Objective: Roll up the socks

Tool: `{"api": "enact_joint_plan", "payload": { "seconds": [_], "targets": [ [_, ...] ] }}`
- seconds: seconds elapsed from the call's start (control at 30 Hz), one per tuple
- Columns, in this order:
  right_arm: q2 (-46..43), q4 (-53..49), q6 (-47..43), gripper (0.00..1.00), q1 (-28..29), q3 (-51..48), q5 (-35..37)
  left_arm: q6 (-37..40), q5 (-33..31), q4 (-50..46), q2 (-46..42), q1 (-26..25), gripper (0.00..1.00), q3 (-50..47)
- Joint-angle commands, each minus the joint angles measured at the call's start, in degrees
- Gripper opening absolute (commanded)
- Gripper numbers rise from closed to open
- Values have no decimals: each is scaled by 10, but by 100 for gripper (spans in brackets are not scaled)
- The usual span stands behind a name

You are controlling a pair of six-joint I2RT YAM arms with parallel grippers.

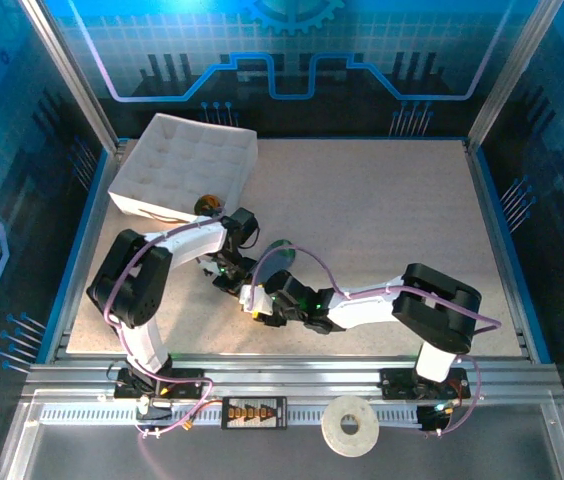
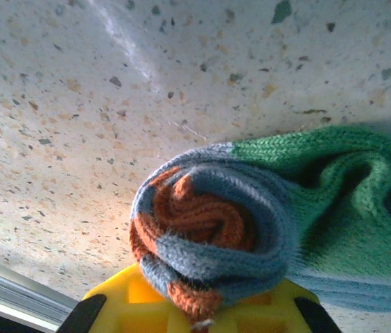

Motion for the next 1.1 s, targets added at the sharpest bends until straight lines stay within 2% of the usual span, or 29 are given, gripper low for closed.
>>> {"api": "enact_joint_plan", "payload": {
  "seconds": [0.0,0.23,0.33,0.43,0.5,0.63,0.73,0.83,1.0,1.07],
  "targets": [
    [21,-15,7,43,9,17,30,1,-17,-30,37,-2,0,-17],
    [61,-67,31,27,3,43,56,4,-15,-28,26,-2,0,-18],
    [72,-88,47,11,-4,48,48,7,-11,-18,16,-1,0,-24],
    [77,-113,77,0,-21,48,3,4,-8,-2,-5,0,0,-33],
    [74,-118,99,0,-36,40,-40,2,-11,12,-31,2,13,-39],
    [71,-115,143,0,-74,19,-143,3,-22,38,-89,8,51,-52],
    [77,-113,166,0,-100,11,-203,4,-19,46,-118,16,71,-61],
    [85,-106,192,0,-126,3,-251,5,-29,66,-147,25,80,-77],
    [113,-104,240,0,-174,9,-324,15,-32,137,-185,32,81,-120],
    [124,-109,255,0,-188,17,-350,21,-31,157,-191,32,78,-131]
  ]
}}
